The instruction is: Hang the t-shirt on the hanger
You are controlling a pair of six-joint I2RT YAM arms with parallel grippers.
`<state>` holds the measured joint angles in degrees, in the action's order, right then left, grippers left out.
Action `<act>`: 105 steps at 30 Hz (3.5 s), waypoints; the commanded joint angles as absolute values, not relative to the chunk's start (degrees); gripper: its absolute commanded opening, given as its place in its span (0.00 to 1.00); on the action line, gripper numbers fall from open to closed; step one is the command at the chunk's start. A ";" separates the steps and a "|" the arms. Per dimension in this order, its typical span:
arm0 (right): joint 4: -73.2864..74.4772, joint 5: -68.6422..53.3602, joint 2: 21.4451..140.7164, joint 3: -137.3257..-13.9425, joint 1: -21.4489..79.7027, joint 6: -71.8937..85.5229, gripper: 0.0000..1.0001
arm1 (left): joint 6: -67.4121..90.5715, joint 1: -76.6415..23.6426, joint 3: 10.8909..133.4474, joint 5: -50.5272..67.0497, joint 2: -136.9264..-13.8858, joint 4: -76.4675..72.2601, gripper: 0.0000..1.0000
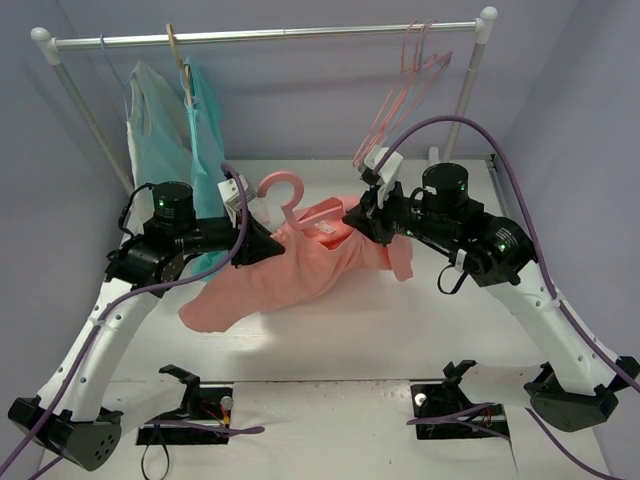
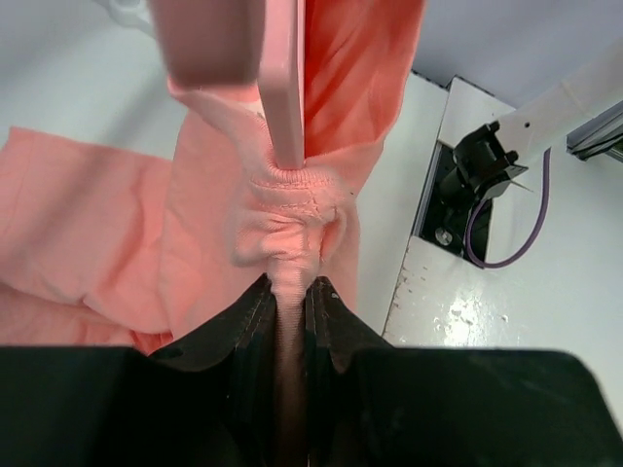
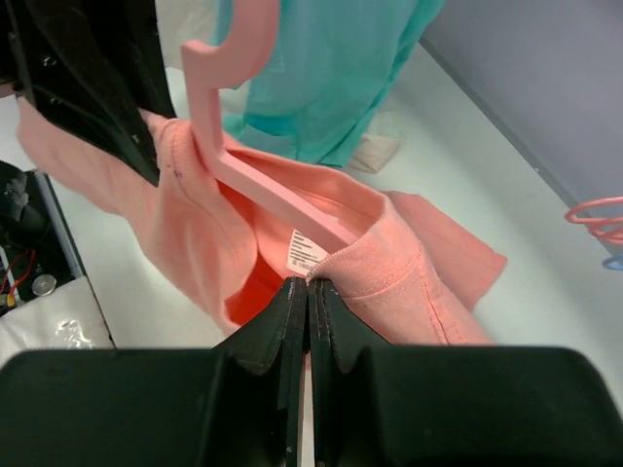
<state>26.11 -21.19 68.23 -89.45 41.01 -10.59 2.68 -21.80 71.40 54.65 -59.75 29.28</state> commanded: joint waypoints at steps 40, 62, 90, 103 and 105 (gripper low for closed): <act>48.69 -9.67 68.47 -97.56 41.57 -28.29 0.66 | 1.15 -28.04 55.89 56.77 -50.62 -0.36 0.00; 49.04 -25.22 72.33 -92.73 36.56 -31.38 0.48 | -10.98 -28.04 65.91 61.70 -52.73 16.61 0.00; 46.75 -23.91 60.73 -91.05 35.68 -30.94 0.00 | -22.85 -26.89 71.02 35.70 -52.21 32.78 0.29; 47.46 -21.80 60.29 -90.88 35.68 -30.76 0.00 | -20.40 -25.58 78.39 26.02 -56.86 34.19 0.56; 45.62 -21.01 59.86 -90.88 35.60 -29.98 0.00 | -17.60 -25.58 80.14 25.75 -57.30 33.40 0.58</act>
